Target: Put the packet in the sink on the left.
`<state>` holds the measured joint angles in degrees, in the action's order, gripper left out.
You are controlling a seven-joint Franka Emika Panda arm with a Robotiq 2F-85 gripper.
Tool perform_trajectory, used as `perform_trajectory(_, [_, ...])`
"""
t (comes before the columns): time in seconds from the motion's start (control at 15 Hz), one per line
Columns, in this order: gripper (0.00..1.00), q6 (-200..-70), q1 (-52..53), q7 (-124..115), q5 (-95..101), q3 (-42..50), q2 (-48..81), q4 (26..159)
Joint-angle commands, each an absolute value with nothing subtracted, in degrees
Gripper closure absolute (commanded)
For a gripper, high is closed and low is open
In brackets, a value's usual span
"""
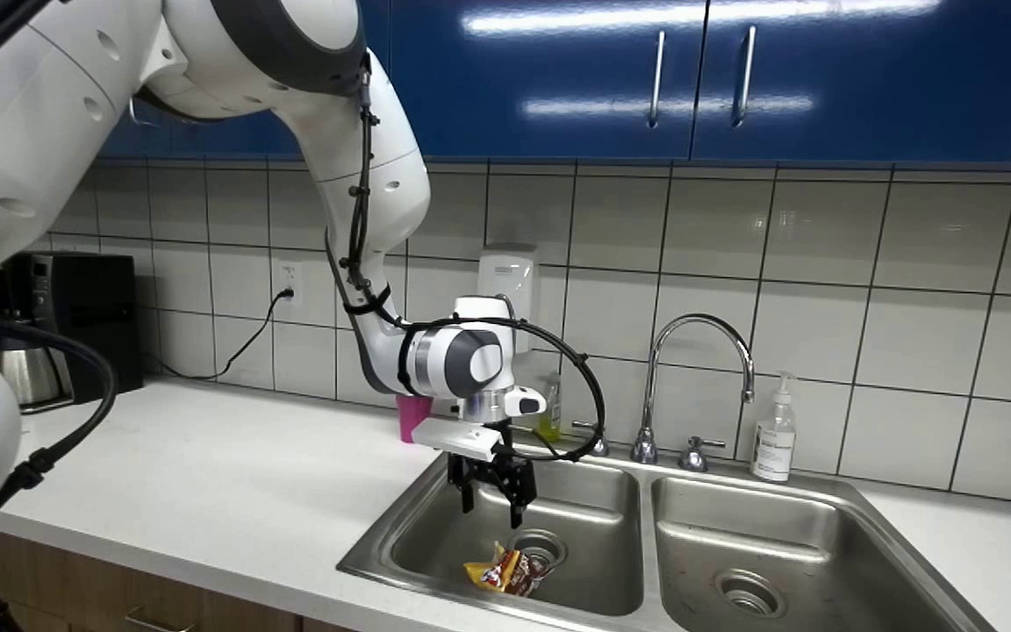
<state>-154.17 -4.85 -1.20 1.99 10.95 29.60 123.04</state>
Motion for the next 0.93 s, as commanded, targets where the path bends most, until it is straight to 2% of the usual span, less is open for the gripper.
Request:
perform_trajectory(0.0, [0.0,-155.77,-5.85,3.28,4.79,9.78,22.55,130.63])
perform_trajectory(0.87, [0.0,-155.53,-4.94,7.25,10.97,9.02,6.35,147.77])
